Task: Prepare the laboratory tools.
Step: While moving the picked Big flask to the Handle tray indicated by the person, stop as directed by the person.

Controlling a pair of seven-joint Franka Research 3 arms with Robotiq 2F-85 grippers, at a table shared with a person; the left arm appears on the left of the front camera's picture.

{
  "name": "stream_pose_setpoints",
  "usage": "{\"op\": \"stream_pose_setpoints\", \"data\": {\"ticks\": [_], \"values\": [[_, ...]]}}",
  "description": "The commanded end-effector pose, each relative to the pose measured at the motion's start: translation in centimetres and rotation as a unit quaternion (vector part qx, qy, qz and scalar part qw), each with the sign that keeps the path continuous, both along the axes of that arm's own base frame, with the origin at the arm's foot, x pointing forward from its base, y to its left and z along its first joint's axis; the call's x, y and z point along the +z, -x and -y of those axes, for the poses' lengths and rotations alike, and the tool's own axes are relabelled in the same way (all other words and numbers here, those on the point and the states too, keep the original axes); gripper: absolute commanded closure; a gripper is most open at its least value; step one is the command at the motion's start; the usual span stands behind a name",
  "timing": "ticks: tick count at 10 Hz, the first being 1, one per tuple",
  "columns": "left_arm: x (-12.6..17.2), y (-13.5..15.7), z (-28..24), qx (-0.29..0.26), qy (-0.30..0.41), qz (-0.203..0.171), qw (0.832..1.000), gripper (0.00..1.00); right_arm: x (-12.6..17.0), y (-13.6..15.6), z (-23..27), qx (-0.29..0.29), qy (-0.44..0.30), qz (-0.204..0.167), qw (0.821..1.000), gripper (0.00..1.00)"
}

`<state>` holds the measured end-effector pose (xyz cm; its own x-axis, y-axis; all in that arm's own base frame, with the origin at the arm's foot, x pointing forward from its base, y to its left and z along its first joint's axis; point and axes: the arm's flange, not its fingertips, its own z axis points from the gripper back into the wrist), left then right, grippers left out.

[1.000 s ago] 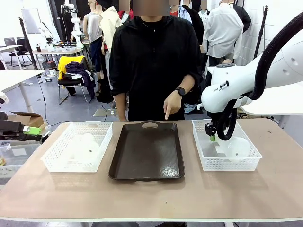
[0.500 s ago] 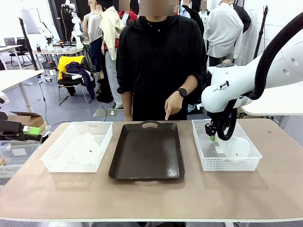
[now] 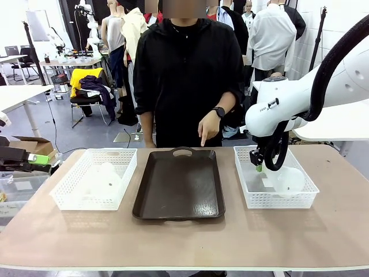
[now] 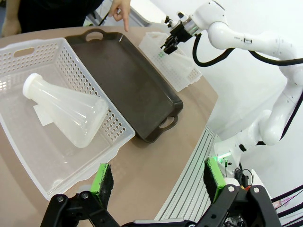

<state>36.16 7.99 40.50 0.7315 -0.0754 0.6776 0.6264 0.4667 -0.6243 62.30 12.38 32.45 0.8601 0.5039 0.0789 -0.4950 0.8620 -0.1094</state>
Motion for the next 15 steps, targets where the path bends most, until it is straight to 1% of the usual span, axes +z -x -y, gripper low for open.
{"op": "stream_pose_setpoints", "data": {"ticks": [1,3,4,6,8,9,10,12,15], "values": [[0.0,0.1,0.0,-0.002,0.001,0.001,1.0,0.0,3.8,2.2,-0.3,-0.005,0.005,0.012,1.0,1.0],[0.0,0.1,0.0,-0.002,0.001,0.001,1.0,0.0,8.4,3.5,-0.5,-0.015,0.004,0.04,0.999,1.0],[0.0,0.1,0.0,-0.002,0.001,0.001,1.0,0.0,10.4,4.0,-0.9,-0.013,-0.011,0.047,0.999,1.0],[0.0,0.1,0.0,-0.002,0.001,0.001,1.0,0.0,13.2,5.0,-3.4,-0.003,-0.026,0.064,0.998,1.0],[0.0,0.1,0.0,-0.002,0.001,0.001,1.0,0.0,14.9,6.1,-8.0,0.019,-0.034,0.07,0.997,1.0],[0.0,0.1,0.0,-0.002,0.001,0.001,1.0,0.0,15.3,6.4,-10.7,0.048,-0.049,0.058,0.996,1.0],[0.0,0.1,0.0,-0.002,0.001,0.001,1.0,0.0,15.0,6.3,-12.8,0.064,-0.051,0.045,0.996,1.0],[0.0,0.1,0.0,-0.002,0.001,0.001,1.0,0.0,13.9,5.7,-17.2,0.092,-0.047,0.019,0.994,1.0],[0.0,0.1,0.0,-0.002,0.001,0.001,1.0,0.0,11.2,3.6,-23.2,0.121,-0.044,-0.028,0.991,1.0]]}}
